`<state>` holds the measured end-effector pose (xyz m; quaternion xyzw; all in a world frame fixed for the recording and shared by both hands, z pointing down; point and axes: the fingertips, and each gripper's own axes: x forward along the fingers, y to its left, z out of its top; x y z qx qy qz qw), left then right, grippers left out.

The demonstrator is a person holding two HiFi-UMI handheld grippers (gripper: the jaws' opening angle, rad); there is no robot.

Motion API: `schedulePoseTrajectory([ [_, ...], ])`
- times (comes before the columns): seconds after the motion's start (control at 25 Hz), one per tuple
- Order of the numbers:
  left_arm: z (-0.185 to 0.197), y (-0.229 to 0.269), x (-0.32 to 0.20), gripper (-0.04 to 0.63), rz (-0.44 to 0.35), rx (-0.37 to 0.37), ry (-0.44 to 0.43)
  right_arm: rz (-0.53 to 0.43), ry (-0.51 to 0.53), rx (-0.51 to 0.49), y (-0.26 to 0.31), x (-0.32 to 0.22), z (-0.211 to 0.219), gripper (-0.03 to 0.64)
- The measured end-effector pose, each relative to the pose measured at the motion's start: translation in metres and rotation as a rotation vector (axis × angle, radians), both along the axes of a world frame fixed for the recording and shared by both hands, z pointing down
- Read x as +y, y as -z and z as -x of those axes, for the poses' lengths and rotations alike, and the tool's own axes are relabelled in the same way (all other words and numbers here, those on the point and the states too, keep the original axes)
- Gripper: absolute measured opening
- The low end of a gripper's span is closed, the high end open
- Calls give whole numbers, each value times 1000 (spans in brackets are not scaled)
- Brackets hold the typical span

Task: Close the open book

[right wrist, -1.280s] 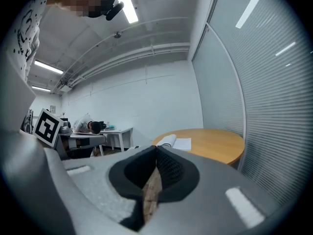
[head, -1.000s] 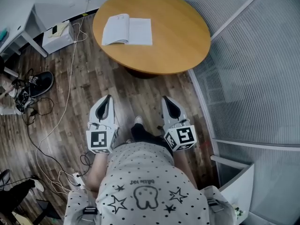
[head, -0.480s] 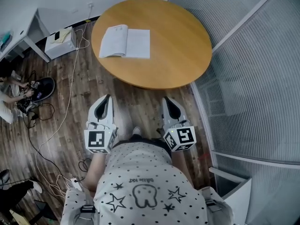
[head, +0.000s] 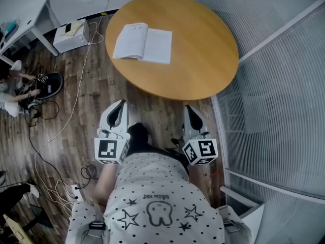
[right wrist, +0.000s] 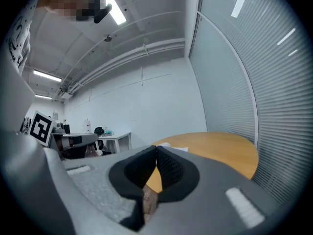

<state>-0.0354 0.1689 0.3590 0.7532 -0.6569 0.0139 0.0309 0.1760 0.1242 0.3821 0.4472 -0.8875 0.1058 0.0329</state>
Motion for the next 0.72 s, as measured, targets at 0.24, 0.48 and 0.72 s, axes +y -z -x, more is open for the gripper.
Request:
schedulePoseTrajectory([
  [0.24, 20, 0, -20, 9, 5, 3, 48, 6, 14, 0, 2, -18, 12, 5],
  [0.48, 38, -5, -49, 9, 21, 12, 63, 23, 7, 16, -3, -42, 20, 5],
  [0.72, 57, -22, -100, 9, 47, 25, 53, 29, -4, 31, -11, -86, 37, 5],
])
